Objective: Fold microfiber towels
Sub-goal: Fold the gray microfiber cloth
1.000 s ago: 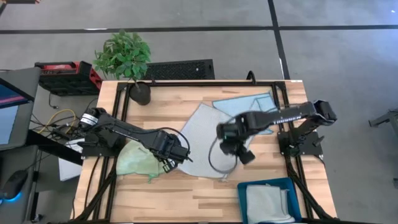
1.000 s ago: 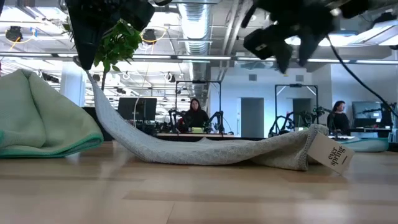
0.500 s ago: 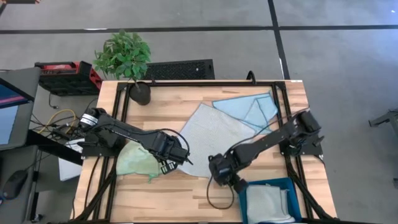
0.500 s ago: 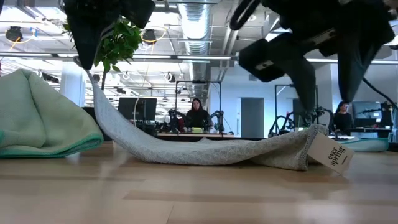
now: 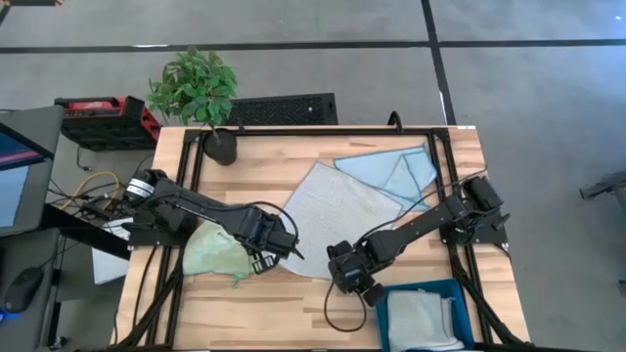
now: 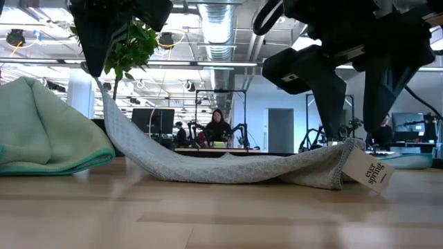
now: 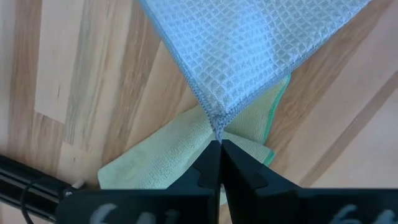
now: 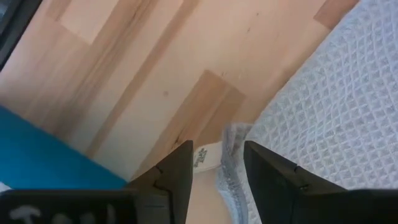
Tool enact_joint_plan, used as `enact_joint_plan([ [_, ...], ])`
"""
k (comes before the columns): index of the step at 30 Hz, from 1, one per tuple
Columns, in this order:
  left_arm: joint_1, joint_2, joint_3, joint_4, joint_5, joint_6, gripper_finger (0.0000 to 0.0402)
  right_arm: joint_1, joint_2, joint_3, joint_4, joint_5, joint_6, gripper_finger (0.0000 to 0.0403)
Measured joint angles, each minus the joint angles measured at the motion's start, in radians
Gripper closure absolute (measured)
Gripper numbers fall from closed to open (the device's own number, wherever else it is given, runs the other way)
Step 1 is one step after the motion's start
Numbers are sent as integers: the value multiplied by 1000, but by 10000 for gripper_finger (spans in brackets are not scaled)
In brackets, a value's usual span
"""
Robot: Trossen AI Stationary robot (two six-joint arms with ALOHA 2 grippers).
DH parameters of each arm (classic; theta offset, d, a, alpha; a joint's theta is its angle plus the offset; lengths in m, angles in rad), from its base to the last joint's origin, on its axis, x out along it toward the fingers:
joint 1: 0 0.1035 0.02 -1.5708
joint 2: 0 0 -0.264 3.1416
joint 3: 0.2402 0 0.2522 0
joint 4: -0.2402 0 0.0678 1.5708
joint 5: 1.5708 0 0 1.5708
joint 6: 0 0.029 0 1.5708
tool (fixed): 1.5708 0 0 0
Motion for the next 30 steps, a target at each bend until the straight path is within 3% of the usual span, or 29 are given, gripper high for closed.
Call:
enact_joint_plan([
  [16, 0, 0, 0, 19, -1, 4, 402, 0, 0, 0, -54, 28, 28, 242],
  [30, 0, 0, 0, 18, -1, 13, 402, 0, 0, 0, -70, 27, 63, 346],
])
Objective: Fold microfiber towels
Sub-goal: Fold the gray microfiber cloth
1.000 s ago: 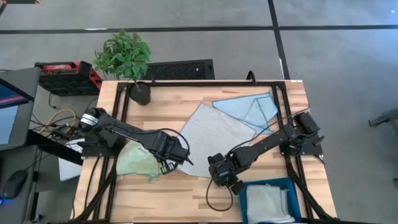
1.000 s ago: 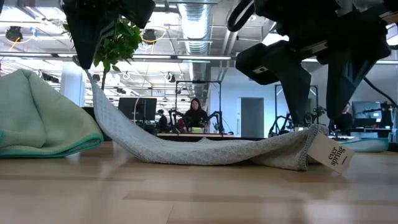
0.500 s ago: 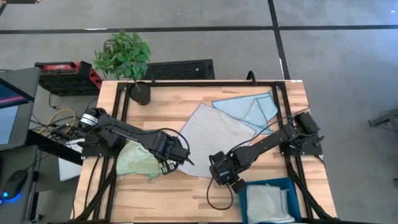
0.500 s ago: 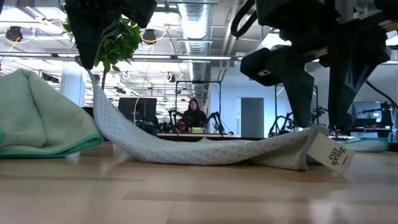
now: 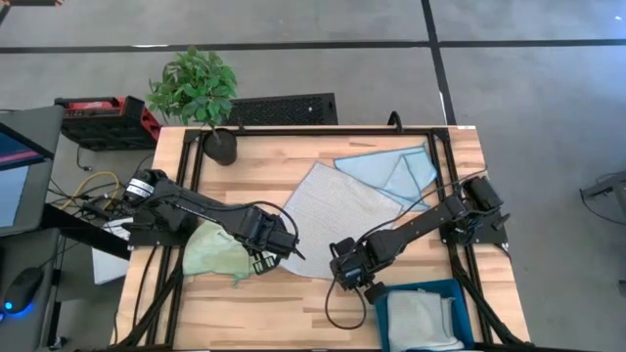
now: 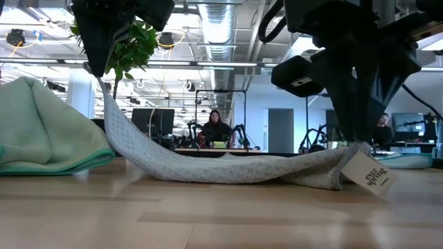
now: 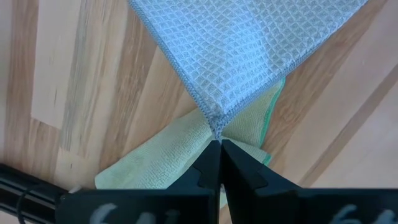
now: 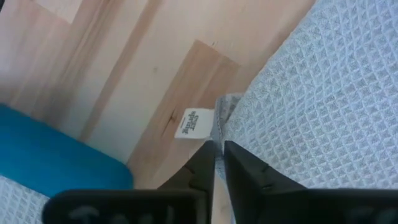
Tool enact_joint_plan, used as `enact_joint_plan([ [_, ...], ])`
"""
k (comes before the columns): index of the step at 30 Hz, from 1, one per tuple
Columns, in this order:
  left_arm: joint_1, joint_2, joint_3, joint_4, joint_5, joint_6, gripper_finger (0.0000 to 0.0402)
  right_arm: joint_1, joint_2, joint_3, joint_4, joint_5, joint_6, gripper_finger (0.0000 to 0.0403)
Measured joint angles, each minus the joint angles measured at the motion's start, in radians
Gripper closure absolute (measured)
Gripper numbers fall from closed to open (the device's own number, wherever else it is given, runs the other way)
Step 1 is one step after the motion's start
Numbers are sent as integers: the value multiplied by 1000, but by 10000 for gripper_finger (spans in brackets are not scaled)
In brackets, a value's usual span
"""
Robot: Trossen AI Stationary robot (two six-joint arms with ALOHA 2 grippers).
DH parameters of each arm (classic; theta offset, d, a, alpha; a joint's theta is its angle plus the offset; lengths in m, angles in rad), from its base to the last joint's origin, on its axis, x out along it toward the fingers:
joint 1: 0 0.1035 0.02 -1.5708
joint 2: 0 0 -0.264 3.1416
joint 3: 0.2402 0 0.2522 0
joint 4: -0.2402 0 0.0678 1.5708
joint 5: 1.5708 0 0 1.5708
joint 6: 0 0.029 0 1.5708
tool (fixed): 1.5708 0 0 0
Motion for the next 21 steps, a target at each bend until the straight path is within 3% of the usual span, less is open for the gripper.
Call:
enact_joint_plan([
  [12, 0, 0, 0, 0, 0, 14, 401, 0, 0, 0, 1, -60, 70, 380],
  [21, 0, 0, 0, 0, 0, 14, 401, 0, 0, 0, 0, -56, 88, 280],
])
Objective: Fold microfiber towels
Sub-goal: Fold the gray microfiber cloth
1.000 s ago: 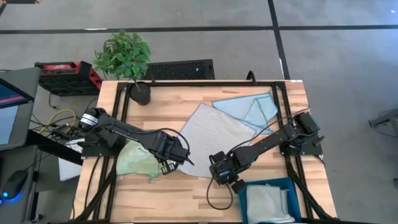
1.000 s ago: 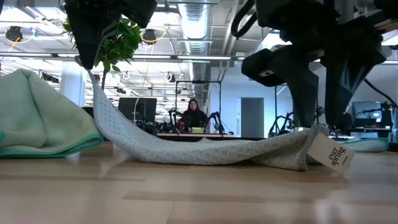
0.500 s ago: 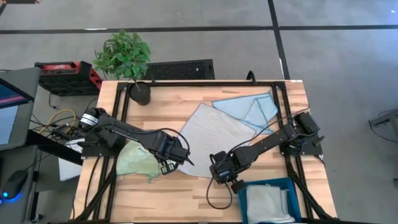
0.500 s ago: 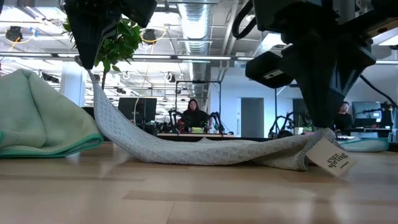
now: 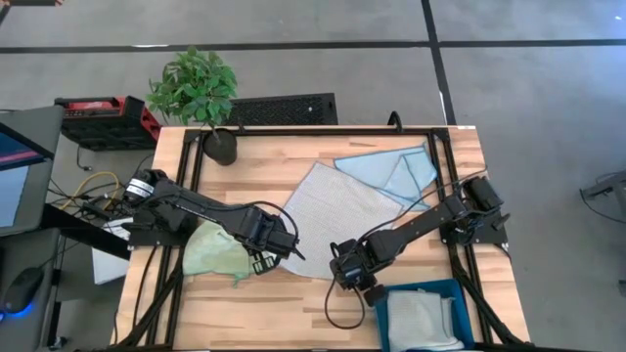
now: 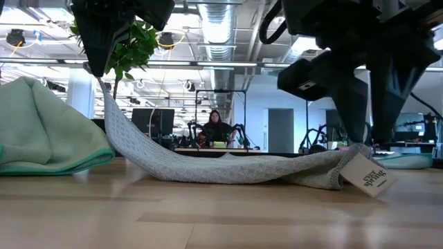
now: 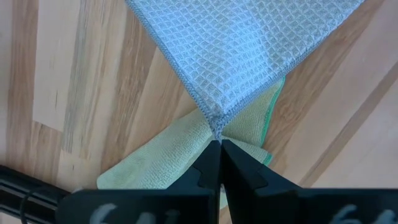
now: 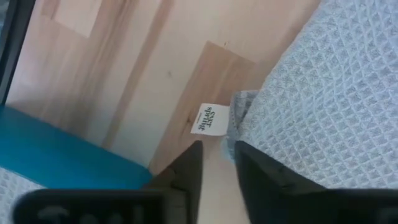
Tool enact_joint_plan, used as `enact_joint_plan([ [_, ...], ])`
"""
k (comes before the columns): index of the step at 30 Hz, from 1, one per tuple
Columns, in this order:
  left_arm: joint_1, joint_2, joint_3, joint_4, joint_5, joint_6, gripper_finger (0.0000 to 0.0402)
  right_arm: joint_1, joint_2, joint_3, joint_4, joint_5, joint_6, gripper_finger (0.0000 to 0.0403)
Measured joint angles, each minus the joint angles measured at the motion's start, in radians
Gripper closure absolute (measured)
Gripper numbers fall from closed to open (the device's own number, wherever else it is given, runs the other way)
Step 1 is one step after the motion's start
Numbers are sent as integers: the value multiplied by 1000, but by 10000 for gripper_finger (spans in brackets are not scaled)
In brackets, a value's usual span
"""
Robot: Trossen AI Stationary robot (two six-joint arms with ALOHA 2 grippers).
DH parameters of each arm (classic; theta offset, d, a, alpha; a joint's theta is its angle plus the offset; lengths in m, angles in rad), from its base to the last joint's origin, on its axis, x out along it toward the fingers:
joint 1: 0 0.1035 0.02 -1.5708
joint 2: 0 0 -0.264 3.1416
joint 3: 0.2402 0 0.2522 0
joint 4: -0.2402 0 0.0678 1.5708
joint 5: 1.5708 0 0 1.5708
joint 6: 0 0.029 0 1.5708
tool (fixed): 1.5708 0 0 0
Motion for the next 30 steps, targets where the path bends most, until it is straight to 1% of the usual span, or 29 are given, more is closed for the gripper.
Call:
enact_joint_plan([
  [4, 0, 0, 0, 0, 0, 0, 401, 0, 0, 0, 0, 2, -11, 226],
  [6, 0, 0, 0, 0, 0, 0, 401, 0, 0, 0, 0, 14, -27, 207],
  [9, 0, 0, 0, 0, 0, 0, 401, 0, 0, 0, 0, 45, -28, 192],
  [12, 0, 0, 0, 0, 0, 0, 401, 0, 0, 0, 0, 48, -29, 192],
  [18, 0, 0, 0, -1, 0, 0, 401, 0, 41, -4, 9, 43, -29, 212],
  [20, 0, 0, 0, -1, 0, 0, 401, 0, 57, 2, 39, 17, -29, 220],
  [23, 0, 0, 0, -3, 0, 0, 401, 0, 61, -1, 19, -9, -14, 235],
  [26, 0, 0, 0, -2, 1, 2, 401, 0, 55, 6, 22, -4, 5, 264],
  [30, 0, 1, 0, -1, 1, 15, 401, 5, 45, 6, 11, 2, 45, 326],
])
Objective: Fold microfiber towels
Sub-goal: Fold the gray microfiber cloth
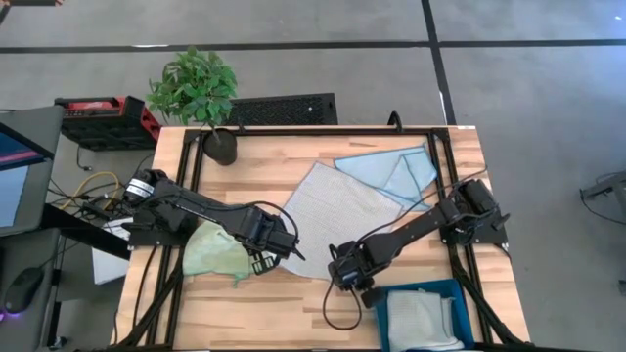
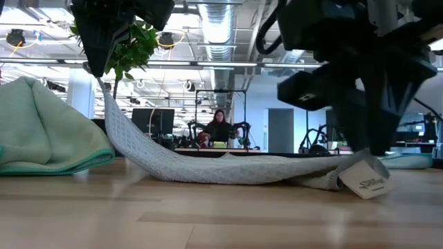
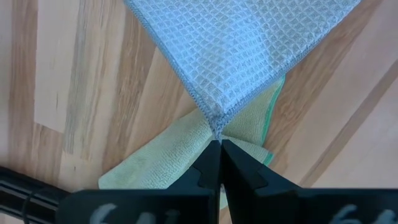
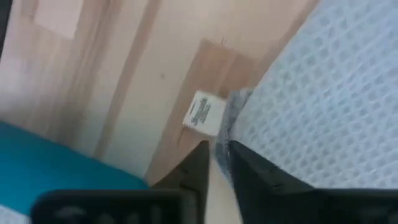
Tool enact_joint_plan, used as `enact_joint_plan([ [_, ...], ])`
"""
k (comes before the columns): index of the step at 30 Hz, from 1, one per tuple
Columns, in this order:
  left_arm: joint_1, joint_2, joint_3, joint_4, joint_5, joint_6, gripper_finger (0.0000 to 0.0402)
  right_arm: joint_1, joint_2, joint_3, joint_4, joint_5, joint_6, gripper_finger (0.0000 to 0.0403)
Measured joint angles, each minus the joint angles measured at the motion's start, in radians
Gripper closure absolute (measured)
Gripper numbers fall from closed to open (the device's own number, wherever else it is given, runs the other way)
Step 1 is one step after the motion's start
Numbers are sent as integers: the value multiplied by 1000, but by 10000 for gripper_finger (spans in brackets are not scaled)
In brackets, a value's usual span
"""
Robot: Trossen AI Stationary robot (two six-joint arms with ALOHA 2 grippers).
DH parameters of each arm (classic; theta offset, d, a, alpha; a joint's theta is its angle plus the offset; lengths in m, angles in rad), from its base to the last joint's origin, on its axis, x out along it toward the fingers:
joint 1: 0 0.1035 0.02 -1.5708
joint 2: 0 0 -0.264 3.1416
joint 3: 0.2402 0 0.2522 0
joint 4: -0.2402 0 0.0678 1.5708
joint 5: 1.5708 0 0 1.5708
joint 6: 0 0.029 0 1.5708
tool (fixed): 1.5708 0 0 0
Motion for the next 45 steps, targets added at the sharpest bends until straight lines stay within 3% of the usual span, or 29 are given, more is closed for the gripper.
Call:
enact_joint_plan([
  [4, 0, 0, 0, 0, 0, 0, 402, 2, -2, 0, -32, 0, 51, 391],
  [9, 0, 0, 0, -1, -31, -8, 401, 2, -39, 0, -43, 36, 96, 396],
  [15, 0, -13, 4, -5, -114, -19, 401, -4, -122, 0, -129, 155, 198, 398],
  [24, 26, -34, 105, -10, -320, -28, 402, -14, -199, -1, -247, 300, 436, 400],
  [31, 107, -34, 111, 2, -388, -57, 401, -32, -248, -1, -472, 430, 656, 401],
  [36, 166, -34, 110, 71, -467, -1, 401, -60, -258, -5, -586, 520, 772, 401],
  [45, 281, 36, 106, 262, -500, 132, 401, -161, -247, -97, -621, 541, 784, 401],
])
